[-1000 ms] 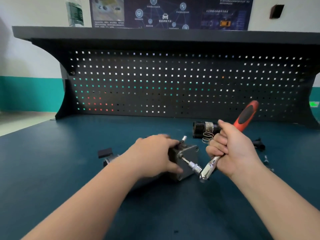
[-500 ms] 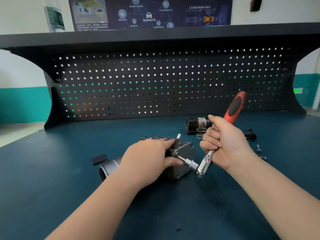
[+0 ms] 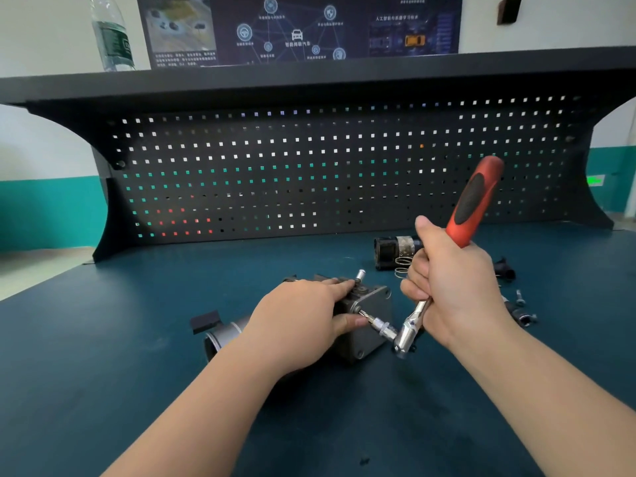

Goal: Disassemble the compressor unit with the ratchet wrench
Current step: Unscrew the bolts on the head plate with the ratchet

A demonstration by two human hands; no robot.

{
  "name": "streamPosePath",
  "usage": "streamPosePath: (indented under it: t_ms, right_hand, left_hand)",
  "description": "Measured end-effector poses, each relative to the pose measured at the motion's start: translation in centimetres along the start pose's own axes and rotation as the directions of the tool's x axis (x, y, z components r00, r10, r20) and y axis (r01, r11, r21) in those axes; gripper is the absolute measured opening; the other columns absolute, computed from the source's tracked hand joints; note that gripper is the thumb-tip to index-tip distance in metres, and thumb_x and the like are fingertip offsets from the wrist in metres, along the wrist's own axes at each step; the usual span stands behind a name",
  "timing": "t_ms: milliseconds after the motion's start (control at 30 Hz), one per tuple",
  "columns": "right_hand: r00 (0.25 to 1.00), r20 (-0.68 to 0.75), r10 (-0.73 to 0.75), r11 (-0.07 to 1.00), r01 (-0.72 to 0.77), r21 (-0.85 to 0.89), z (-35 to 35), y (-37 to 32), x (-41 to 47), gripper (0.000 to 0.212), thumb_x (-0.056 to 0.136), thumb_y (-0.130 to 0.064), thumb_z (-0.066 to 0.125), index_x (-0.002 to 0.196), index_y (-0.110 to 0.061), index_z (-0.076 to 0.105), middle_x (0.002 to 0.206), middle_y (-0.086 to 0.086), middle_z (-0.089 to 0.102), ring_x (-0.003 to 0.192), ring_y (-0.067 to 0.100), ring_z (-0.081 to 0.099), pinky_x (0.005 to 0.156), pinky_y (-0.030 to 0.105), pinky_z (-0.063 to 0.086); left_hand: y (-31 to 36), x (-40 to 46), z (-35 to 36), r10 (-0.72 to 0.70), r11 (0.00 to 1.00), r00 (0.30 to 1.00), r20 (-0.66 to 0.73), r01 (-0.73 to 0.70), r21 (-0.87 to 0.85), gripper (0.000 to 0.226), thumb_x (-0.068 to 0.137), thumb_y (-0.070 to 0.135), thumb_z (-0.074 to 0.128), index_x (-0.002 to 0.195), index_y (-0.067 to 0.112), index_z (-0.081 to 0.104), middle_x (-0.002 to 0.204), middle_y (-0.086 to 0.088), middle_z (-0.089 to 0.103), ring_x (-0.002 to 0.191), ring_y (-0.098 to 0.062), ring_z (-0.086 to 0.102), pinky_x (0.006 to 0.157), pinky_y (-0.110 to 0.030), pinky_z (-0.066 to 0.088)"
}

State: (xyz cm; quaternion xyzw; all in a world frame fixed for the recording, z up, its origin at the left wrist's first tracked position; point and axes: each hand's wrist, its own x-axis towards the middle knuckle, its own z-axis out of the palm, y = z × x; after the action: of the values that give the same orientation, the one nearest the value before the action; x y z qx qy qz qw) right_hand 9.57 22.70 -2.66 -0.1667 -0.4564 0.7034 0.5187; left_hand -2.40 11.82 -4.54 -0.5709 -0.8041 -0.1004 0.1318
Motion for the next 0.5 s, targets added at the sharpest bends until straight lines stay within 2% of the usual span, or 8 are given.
streamPosePath:
  t_ms: [133,200,333,433,500]
  right_hand:
    - [0.993,0.065,-0.103,0.992,0.108,-0.070,0.8,-0.4,-1.0,0.038,0.094,-0.025,0.060,0.068,-0.018,0.032,0.044,-0.006,0.022,0.037,0.010,0.017,0.036,0.021,0.018]
    - [0.982,0.122,-0.142,0.988,0.149,-0.049,0.9,-0.6,-1.2,0.035,0.094,-0.025,0.059,0.070,-0.016,0.036,0.047,-0.003,0.025,0.038,0.010,0.019,0.037,0.021,0.020]
    - [0.951,0.247,-0.184,0.981,0.192,-0.008,1.8,-1.1,-1.4,0.022,0.098,-0.024,0.051,0.084,-0.007,0.051,0.050,-0.003,0.033,0.037,0.010,0.025,0.038,0.021,0.024]
    - [0.924,0.328,-0.196,0.972,0.227,-0.057,3.2,-1.1,-1.7,0.019,0.098,-0.024,0.052,0.092,-0.005,0.052,0.051,-0.005,0.030,0.040,0.009,0.023,0.039,0.022,0.021]
    - [0.878,0.405,-0.256,0.924,0.345,-0.165,3.8,-0.9,-2.1,0.029,0.094,-0.030,0.058,0.085,-0.003,0.051,0.049,-0.010,0.032,0.042,0.008,0.026,0.042,0.023,0.024]
  left_hand:
    - [-0.2,0.1,-0.2,0.032,0.999,0.999,0.034,-0.033,0.017,0.059,0.094,0.056,0.035,0.147,0.037,0.019,0.152,0.017,0.027,0.131,-0.017,0.038,0.098,-0.026,0.033]
    - [-0.3,0.2,-0.1,0.027,1.000,0.999,0.045,-0.027,0.006,0.059,0.094,0.054,0.038,0.147,0.037,0.019,0.152,0.017,0.026,0.132,-0.018,0.037,0.100,-0.027,0.032]
    - [-0.2,0.3,0.0,-0.002,1.000,0.998,0.056,0.003,-0.017,0.060,0.092,0.052,0.045,0.146,0.039,0.021,0.152,0.018,0.026,0.134,-0.018,0.035,0.104,-0.033,0.036]
    - [-0.1,0.2,0.1,-0.011,1.000,0.999,0.036,0.012,-0.021,0.058,0.091,0.052,0.046,0.144,0.040,0.025,0.148,0.019,0.034,0.128,-0.019,0.041,0.099,-0.033,0.039]
    - [0.1,0.1,0.1,-0.031,1.000,0.999,0.025,0.031,-0.003,0.053,0.091,0.053,0.047,0.141,0.040,0.033,0.139,0.015,0.047,0.120,-0.020,0.049,0.089,-0.030,0.042]
